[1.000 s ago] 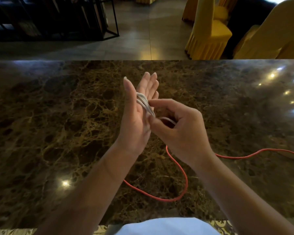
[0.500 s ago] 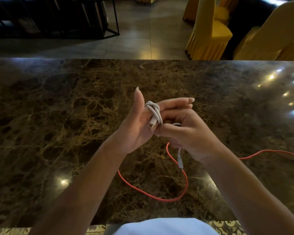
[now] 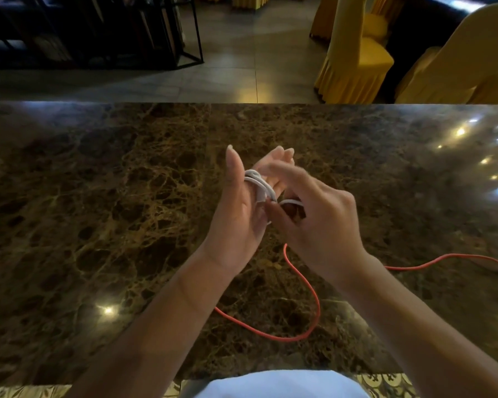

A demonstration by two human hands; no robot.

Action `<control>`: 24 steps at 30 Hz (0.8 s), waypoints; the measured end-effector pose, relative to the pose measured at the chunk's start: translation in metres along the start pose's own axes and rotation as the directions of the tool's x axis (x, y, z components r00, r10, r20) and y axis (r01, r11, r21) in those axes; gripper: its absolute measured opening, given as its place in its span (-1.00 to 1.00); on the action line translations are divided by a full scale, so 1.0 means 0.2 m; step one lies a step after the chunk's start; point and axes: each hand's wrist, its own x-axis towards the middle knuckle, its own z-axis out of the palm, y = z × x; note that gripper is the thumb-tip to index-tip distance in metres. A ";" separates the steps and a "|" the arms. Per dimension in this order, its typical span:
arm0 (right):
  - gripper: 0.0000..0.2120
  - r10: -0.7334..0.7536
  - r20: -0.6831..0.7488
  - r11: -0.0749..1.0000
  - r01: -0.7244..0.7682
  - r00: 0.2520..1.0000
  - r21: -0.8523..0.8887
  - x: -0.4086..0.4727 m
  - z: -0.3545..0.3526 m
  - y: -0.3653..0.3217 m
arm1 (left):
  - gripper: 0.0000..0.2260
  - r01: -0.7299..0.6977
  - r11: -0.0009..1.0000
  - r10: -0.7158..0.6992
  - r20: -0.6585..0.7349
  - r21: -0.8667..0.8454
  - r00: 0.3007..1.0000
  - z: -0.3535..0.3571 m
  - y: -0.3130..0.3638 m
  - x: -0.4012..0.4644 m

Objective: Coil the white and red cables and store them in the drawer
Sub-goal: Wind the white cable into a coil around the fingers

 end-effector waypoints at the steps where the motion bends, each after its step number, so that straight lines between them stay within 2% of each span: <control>1: -0.68 -0.057 -0.004 0.998 0.057 0.998 -0.008 0.00 0.00 0.01 | -0.18 0.018 1.000 -0.018 -0.003 -0.004 1.000 0.00 0.00 0.00; 7: -0.83 -0.222 -0.013 0.969 0.220 0.975 -0.111 0.02 -0.01 0.04 | -0.12 0.115 0.990 -0.115 0.012 -0.079 0.993 -0.03 0.04 -0.01; 13: -0.88 -0.257 -0.004 0.963 0.256 0.966 -0.084 0.03 0.00 0.05 | -0.13 0.174 0.981 -0.172 0.031 -0.083 0.985 -0.06 0.03 -0.02; 17: -0.89 -0.331 0.044 0.942 0.333 0.943 -0.032 0.05 0.00 0.06 | -0.13 0.194 0.965 -0.183 0.077 -0.179 0.980 -0.07 -0.02 -0.01; 19: -0.90 -0.247 0.050 0.968 0.244 0.968 0.065 0.02 0.00 0.06 | -0.11 0.163 0.972 -0.151 0.082 -0.171 0.985 -0.07 -0.04 -0.01; 21: -0.91 -0.011 0.047 0.963 -0.002 0.999 0.270 0.01 0.00 0.03 | -0.08 0.084 0.989 -0.075 0.078 -0.124 0.994 -0.05 -0.05 -0.02; 22: -0.90 0.161 0.075 0.888 -0.177 0.984 0.425 0.00 0.00 0.00 | -0.05 0.031 0.995 -0.024 0.076 -0.091 0.997 -0.04 -0.05 -0.03; 23: -0.90 0.333 0.135 0.725 -0.345 0.933 0.596 0.00 0.00 -0.03 | -0.02 -0.022 0.999 0.025 0.071 -0.044 0.997 -0.03 -0.05 -0.03; 24: -0.89 0.472 0.236 0.488 -0.475 0.849 0.732 0.00 0.00 -0.06 | 0.02 -0.072 0.997 0.071 0.056 0.016 0.996 -0.01 -0.05 -0.04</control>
